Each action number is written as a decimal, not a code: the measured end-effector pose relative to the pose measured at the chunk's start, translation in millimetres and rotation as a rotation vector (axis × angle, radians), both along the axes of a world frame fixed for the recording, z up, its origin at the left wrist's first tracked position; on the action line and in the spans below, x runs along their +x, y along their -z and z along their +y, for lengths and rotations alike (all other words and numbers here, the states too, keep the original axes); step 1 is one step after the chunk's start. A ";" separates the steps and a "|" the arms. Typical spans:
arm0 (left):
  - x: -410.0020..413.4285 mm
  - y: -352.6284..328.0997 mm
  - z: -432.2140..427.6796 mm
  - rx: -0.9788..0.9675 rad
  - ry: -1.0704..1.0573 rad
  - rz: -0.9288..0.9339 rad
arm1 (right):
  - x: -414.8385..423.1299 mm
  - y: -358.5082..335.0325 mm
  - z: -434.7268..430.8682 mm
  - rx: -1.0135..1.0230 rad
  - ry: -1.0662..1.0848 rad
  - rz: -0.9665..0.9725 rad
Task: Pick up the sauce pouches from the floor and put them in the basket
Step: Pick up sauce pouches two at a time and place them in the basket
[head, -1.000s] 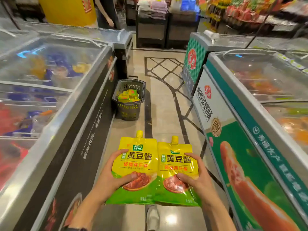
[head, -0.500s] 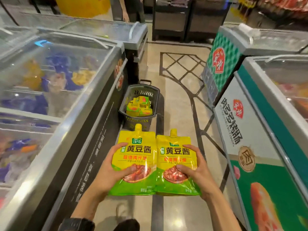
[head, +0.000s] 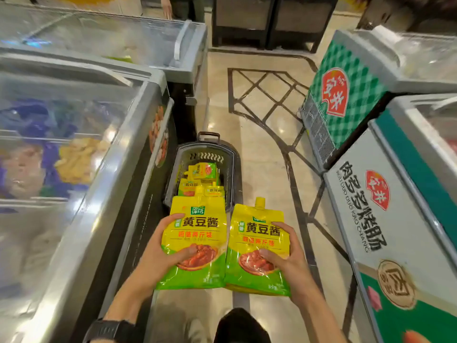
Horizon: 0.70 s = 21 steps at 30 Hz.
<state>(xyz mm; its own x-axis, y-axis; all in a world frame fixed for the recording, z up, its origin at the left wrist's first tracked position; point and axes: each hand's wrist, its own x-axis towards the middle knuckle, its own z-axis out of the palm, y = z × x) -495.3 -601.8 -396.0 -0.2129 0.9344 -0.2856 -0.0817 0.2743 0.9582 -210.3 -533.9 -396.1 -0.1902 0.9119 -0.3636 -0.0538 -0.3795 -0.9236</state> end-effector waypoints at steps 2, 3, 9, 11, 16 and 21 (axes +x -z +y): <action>-14.5 4.4 39.4 -0.028 -0.025 -0.008 | -12.8 3.8 41.2 -0.001 0.011 -0.013; -22.5 9.7 60.7 -0.031 -0.036 -0.015 | -18.7 8.6 62.8 -0.011 0.008 -0.017; -59.4 53.1 189.0 -0.094 -0.099 -0.001 | -58.6 53.9 205.4 -0.074 -0.116 -0.074; -74.2 75.4 234.6 -0.092 -0.092 0.026 | -77.7 71.9 251.1 -0.099 -0.149 -0.106; -104.8 162.7 314.8 -0.186 -0.105 0.000 | -119.8 145.1 350.2 -0.156 -0.268 -0.187; -144.2 270.6 361.9 -0.257 -0.156 0.061 | -165.6 260.9 415.4 -0.180 -0.368 -0.216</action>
